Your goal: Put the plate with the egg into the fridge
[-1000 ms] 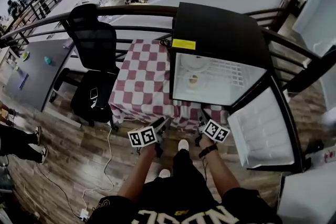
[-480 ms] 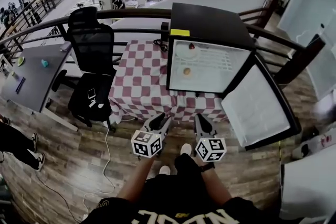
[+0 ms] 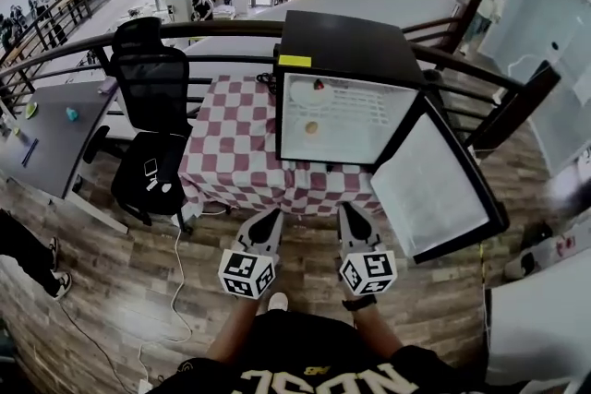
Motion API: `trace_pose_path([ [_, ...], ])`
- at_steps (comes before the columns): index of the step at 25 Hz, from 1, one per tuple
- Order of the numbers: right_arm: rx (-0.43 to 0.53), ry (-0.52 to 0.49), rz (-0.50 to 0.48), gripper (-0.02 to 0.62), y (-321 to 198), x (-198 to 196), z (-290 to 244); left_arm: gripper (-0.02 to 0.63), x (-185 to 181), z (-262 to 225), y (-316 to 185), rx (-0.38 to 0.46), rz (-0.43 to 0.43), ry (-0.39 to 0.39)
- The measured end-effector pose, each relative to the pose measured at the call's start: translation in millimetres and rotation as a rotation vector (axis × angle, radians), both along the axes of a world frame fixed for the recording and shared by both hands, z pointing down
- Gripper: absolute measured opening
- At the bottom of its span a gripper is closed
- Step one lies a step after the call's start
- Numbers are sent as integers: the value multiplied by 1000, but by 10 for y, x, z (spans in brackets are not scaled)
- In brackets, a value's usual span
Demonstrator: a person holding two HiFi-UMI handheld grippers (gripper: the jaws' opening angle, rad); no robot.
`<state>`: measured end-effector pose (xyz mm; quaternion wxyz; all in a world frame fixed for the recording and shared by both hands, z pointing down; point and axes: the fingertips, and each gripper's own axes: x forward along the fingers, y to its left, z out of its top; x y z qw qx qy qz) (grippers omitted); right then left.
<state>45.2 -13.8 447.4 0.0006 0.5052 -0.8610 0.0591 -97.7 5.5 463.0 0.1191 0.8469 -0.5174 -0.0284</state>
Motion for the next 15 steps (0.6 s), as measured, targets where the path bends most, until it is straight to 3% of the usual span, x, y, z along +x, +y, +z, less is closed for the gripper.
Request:
trace_pose_path([
  [4, -12, 85, 31, 32, 133, 226, -1, 26, 246, -51, 81, 25, 3, -44],
  [15, -27, 71, 82, 32, 278, 529, -4, 26, 758, -46, 104, 15, 85, -40],
])
